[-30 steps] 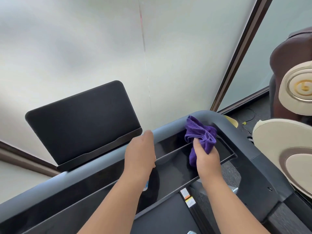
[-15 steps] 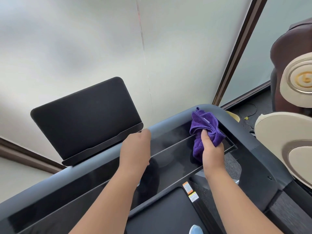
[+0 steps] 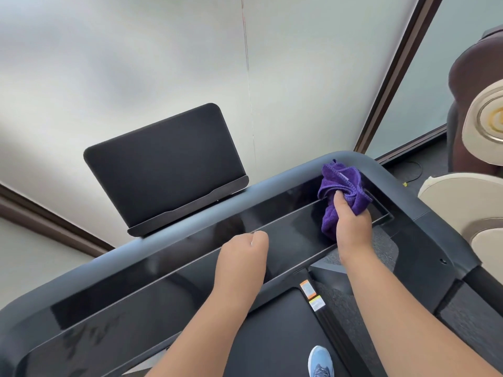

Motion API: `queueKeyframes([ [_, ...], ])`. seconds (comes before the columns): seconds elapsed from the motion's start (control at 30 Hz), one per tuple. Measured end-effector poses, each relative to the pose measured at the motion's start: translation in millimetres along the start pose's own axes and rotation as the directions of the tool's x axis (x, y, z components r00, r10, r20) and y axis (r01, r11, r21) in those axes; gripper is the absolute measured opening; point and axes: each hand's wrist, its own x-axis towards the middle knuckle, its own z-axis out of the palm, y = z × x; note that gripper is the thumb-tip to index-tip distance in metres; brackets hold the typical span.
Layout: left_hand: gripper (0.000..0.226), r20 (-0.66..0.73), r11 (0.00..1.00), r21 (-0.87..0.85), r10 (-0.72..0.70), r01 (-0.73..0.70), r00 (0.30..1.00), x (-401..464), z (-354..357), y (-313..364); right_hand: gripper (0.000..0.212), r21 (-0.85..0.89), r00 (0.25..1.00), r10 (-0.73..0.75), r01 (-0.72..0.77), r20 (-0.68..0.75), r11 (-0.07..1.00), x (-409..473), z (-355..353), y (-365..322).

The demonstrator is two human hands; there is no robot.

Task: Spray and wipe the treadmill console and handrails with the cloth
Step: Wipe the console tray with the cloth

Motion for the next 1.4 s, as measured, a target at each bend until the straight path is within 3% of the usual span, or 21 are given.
queueKeyframes([
  [0.1,0.04,-0.001,1.0,0.006,0.002,-0.002,1.0,-1.2,2.8,-6.2,0.024,-0.13,0.999,-0.036,0.033,-0.018,0.991,-11.5,-3.8,8.1],
  [0.23,0.025,0.028,0.986,-0.134,-0.097,0.1,0.995,0.5,4.4,-5.2,0.032,-0.316,0.984,-0.15,0.112,-0.098,0.942,-19.0,2.4,31.9],
  [0.4,0.043,-0.014,0.97,-0.213,-0.12,0.115,0.993,10.0,2.4,-4.8,0.059,-0.619,0.956,-0.274,0.153,-0.104,0.77,19.0,35.5,19.5],
  [0.47,0.045,-0.019,0.968,-0.23,-0.112,0.104,0.994,13.7,-0.6,-7.0,0.068,-0.683,0.954,-0.297,0.198,-0.029,0.703,36.1,56.0,11.3],
  [0.63,0.046,-0.023,0.951,-0.285,-0.133,0.121,0.991,21.5,-2.8,-10.0,0.082,-0.685,0.937,-0.32,0.325,0.139,0.652,42.6,81.5,11.0],
  [0.73,0.045,-0.034,0.937,-0.3,-0.195,0.176,0.98,32.2,2.0,-3.2,0.077,-0.657,0.819,-0.419,0.569,0.393,0.495,25.2,67.7,24.3],
  [0.8,0.042,-0.028,0.93,-0.291,-0.241,0.222,0.97,37.2,5.8,5.1,0.071,-0.634,0.741,-0.406,0.67,0.535,0.387,9.5,50.7,35.2],
  [0.93,0.047,-0.089,0.955,-0.283,-0.114,0.084,0.99,34.3,14.6,23.9,0.064,-0.628,0.686,-0.393,0.724,0.612,0.286,-15.9,9.8,52.3],
  [1.07,0.052,-0.129,0.943,-0.33,-0.082,0.035,0.988,35.3,19.4,38.2,0.071,-0.658,0.74,-0.396,0.669,0.544,0.346,-17.0,-17.7,55.6],
  [1.23,0.053,-0.16,0.948,-0.318,-0.085,0.03,0.983,40.3,11.7,31.1,0.071,-0.831,0.908,-0.327,0.383,0.26,0.404,31.6,-22.8,28.9],
  [1.33,0.05,-0.145,0.931,-0.352,-0.153,0.093,0.978,37.0,2.4,22.2,0.063,-0.823,0.958,-0.261,0.242,0.118,0.514,56.6,6.1,3.5],
  [1.4,0.049,-0.16,0.93,-0.361,-0.132,0.067,0.978,31.7,-1.7,18.2,0.064,-0.764,0.96,-0.252,0.253,0.122,0.594,60.4,35.1,-1.4],
])
